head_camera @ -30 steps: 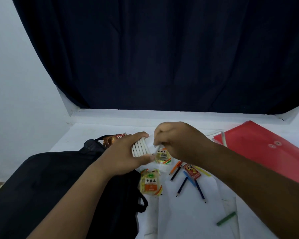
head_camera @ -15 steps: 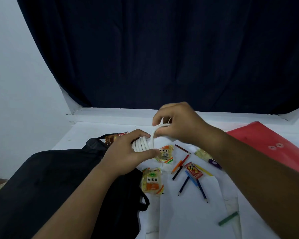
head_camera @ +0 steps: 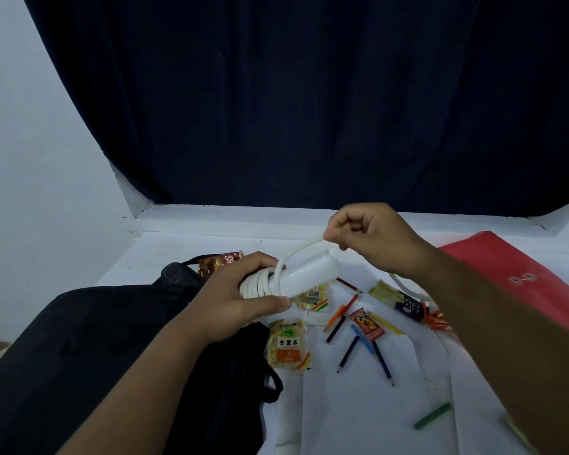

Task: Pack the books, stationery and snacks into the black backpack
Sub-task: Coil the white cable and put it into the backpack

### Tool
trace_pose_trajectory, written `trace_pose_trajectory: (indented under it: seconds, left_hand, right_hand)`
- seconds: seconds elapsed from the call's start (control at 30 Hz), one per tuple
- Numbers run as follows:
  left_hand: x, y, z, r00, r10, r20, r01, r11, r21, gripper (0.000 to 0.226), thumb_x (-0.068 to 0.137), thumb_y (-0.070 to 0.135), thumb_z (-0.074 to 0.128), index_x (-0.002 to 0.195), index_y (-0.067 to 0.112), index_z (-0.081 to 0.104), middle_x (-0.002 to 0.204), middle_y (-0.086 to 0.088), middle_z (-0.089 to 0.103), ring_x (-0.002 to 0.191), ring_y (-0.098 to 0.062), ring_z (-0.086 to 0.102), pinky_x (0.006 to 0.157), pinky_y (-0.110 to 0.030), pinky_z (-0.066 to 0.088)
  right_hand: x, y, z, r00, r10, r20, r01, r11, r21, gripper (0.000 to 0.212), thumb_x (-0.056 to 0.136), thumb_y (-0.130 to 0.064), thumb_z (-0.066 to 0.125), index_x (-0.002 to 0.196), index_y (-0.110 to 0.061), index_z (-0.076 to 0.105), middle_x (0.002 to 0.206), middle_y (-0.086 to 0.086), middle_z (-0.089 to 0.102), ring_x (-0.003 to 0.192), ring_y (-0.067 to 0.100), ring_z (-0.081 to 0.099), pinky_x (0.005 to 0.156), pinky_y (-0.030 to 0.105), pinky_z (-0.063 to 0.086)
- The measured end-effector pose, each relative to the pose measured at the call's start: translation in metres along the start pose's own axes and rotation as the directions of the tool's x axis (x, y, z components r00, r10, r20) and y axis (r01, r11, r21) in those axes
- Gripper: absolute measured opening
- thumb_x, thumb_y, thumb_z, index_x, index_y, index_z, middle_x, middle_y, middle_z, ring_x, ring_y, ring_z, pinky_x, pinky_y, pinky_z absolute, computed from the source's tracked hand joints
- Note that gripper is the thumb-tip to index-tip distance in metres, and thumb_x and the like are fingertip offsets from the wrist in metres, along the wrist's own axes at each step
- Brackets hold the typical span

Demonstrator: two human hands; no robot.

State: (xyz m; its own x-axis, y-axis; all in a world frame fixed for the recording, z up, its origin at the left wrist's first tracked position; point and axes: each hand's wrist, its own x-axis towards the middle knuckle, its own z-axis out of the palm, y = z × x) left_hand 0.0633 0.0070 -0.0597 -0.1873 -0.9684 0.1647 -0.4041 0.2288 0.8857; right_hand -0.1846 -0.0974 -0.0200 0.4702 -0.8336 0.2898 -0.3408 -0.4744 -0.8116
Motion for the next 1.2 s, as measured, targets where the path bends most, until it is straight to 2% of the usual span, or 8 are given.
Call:
trace_pose_trajectory:
  seconds: [0.13, 0.23, 0.37, 0.5, 0.6, 0.73, 0.93, 1.2]
  left_hand:
    - [0.004, 0.006, 0.007, 0.994, 0.045, -0.101, -0.056, 0.992, -0.115, 0.060, 0.073, 0.046, 0.078, 0.127, 0.029, 0.059, 0.109, -0.003, 0.068, 0.102, -0.023, 0.065, 0.087, -0.039, 0.054]
    - [0.003, 0.007, 0.013, 0.997, -0.008, -0.078, -0.009, 0.976, -0.216, 0.071, 0.073, 0.052, 0.074, 0.139, 0.048, 0.048, 0.119, 0.009, 0.067, 0.112, -0.013, 0.064, 0.094, -0.031, 0.054]
    - [0.004, 0.010, 0.019, 0.998, 0.029, -0.048, -0.041, 0.961, -0.275, 0.038, 0.090, 0.035, 0.066, 0.127, 0.028, 0.061, 0.114, -0.011, 0.065, 0.103, -0.015, 0.064, 0.089, -0.027, 0.051]
    - [0.004, 0.007, 0.017, 0.987, -0.041, -0.158, -0.020, 0.930, -0.366, 0.028, 0.087, 0.033, 0.065, 0.114, 0.029, 0.069, 0.110, -0.011, 0.070, 0.101, -0.024, 0.067, 0.091, -0.035, 0.056]
    - [0.006, 0.001, 0.016, 0.969, -0.115, -0.219, 0.007, 0.898, -0.440, 0.033, 0.087, 0.038, 0.067, 0.118, 0.026, 0.066, 0.117, -0.013, 0.068, 0.110, -0.042, 0.063, 0.097, -0.061, 0.052]
    - [0.011, 0.003, 0.019, 0.935, -0.179, -0.307, 0.019, 0.888, -0.460, 0.034, 0.085, 0.044, 0.072, 0.115, 0.027, 0.065, 0.112, -0.008, 0.070, 0.102, -0.031, 0.067, 0.093, -0.061, 0.054]
    - [0.022, 0.003, 0.026, 0.894, -0.175, -0.412, 0.101, 0.976, -0.194, 0.037, 0.085, 0.055, 0.068, 0.114, 0.036, 0.057, 0.100, 0.003, 0.070, 0.091, -0.019, 0.070, 0.073, -0.033, 0.063]
    - [0.029, 0.007, 0.019, 0.982, 0.003, -0.189, 0.067, 0.930, 0.362, 0.043, 0.086, 0.058, 0.066, 0.117, 0.039, 0.043, 0.085, 0.007, 0.062, 0.074, -0.007, 0.059, 0.061, -0.020, 0.047]
  right_hand:
    - [-0.002, 0.005, 0.014, 0.997, 0.071, -0.032, -0.069, 0.996, 0.056, 0.010, 0.093, -0.011, 0.066, 0.087, -0.011, 0.073, 0.071, 0.006, 0.070, 0.050, 0.003, 0.054, 0.054, 0.017, 0.042]
    - [-0.010, 0.010, 0.033, 0.991, 0.132, 0.013, -0.132, 0.991, 0.034, 0.011, 0.093, -0.018, 0.068, 0.083, -0.016, 0.073, 0.064, 0.000, 0.069, 0.046, -0.001, 0.051, 0.050, 0.016, 0.040]
    - [-0.018, 0.009, 0.046, 0.987, 0.160, 0.025, -0.162, 0.983, 0.082, 0.019, 0.091, -0.025, 0.070, 0.084, -0.008, 0.073, 0.063, 0.003, 0.068, 0.045, -0.001, 0.051, 0.051, 0.012, 0.040]
    - [-0.019, 0.004, 0.035, 0.981, 0.160, 0.112, -0.152, 0.986, -0.072, 0.011, 0.093, -0.032, 0.068, 0.088, -0.023, 0.073, 0.068, -0.001, 0.071, 0.051, 0.008, 0.059, 0.054, 0.025, 0.050]
    - [-0.022, 0.009, 0.024, 0.973, 0.177, 0.151, -0.140, 0.964, -0.227, 0.015, 0.096, -0.036, 0.061, 0.084, -0.029, 0.069, 0.073, -0.003, 0.070, 0.062, 0.016, 0.067, 0.065, 0.040, 0.058]
    - [-0.028, 0.015, 0.018, 0.985, 0.147, 0.088, -0.113, 0.944, -0.309, 0.018, 0.099, -0.032, 0.056, 0.083, -0.030, 0.065, 0.075, -0.007, 0.066, 0.070, 0.012, 0.062, 0.071, 0.039, 0.055]
    - [-0.027, -0.019, 0.025, 0.987, -0.019, 0.157, 0.135, 0.625, -0.769, 0.018, 0.102, -0.023, 0.048, 0.111, -0.023, 0.064, 0.103, -0.004, 0.056, 0.086, 0.018, 0.058, 0.077, 0.037, 0.053]
    - [-0.013, -0.037, 0.026, 0.938, -0.173, 0.300, 0.346, 0.517, -0.783, 0.029, 0.088, -0.007, 0.062, 0.107, -0.027, 0.070, 0.098, -0.007, 0.056, 0.092, 0.014, 0.049, 0.067, 0.034, 0.048]
